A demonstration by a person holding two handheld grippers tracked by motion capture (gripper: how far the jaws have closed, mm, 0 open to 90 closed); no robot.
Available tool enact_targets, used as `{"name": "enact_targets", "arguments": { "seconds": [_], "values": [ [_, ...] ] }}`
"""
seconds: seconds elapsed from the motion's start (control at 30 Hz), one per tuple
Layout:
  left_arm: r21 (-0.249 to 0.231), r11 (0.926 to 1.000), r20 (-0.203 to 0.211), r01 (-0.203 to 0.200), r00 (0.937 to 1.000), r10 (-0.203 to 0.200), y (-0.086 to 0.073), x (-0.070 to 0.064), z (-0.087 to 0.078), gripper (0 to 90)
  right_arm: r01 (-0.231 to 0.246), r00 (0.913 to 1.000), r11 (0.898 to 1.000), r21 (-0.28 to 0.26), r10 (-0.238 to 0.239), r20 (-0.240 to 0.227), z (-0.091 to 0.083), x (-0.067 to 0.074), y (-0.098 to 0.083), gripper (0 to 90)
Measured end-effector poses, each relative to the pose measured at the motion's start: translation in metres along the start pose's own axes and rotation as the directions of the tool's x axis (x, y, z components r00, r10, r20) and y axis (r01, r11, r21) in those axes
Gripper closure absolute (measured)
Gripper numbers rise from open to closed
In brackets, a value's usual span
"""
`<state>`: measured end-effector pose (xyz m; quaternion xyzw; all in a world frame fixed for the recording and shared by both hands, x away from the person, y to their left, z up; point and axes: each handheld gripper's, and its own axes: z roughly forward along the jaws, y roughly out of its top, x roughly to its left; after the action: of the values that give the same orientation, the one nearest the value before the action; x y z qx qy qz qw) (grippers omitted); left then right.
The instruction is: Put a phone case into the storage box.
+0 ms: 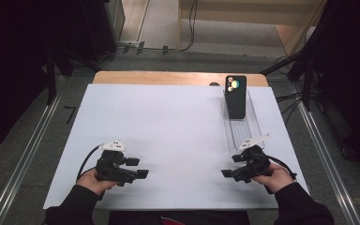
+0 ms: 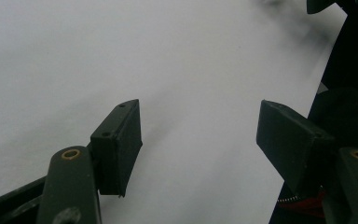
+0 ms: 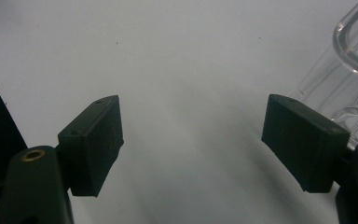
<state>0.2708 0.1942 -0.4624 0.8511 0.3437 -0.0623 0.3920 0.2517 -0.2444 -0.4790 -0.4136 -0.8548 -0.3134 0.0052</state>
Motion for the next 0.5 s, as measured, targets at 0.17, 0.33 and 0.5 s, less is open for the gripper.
{"name": "enact_targets", "arguments": {
  "seconds": [0.17, 0.33, 0.5],
  "values": [
    [0.0, 1.0, 0.001, 0.001, 1.0, -0.001, 0.0, 0.0002, 0.0002, 30.9, 0.0, 1.0, 1.0, -0.001, 0.0, 0.0, 0.0002, -0.0002, -0.0001, 18.6],
    [0.001, 1.0, 0.005, 0.003, 1.0, -0.003, -0.0002, 0.0005, 0.0001, 30.9, 0.002, 1.0, 1.0, 0.0, -0.002, 0.001, 0.0001, -0.0004, -0.0001, 18.6],
    [0.003, 1.0, 0.004, 0.003, 1.0, -0.003, -0.0003, 0.0005, 0.0008, 30.9, 0.001, 1.0, 1.0, 0.002, -0.001, 0.001, 0.0002, -0.0007, -0.0002, 18.6]
  ]
}}
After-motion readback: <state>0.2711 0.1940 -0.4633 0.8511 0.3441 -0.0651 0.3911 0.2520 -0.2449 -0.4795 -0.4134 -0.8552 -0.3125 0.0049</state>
